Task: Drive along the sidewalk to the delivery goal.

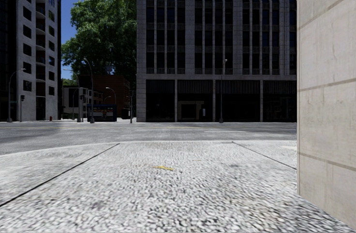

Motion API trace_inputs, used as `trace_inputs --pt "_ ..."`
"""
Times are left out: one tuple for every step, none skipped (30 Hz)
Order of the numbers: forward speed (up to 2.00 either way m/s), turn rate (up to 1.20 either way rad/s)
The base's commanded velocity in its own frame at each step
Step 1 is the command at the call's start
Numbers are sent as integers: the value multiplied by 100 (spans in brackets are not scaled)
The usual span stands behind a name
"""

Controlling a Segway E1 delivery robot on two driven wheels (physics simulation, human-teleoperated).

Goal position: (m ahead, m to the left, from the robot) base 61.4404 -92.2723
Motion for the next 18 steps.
trace_inputs --pt "110 0" --pt "110 0" --pt "110 0" --pt "110 0" --pt "110 0" --pt "110 0" --pt "110 0" --pt "110 0" --pt "110 0" --pt "110 0" --pt "110 0" --pt "110 0" --pt "110 0" --pt "110 0" --pt "110 0" --pt "110 0" --pt "110 -1" --pt "110 -11"
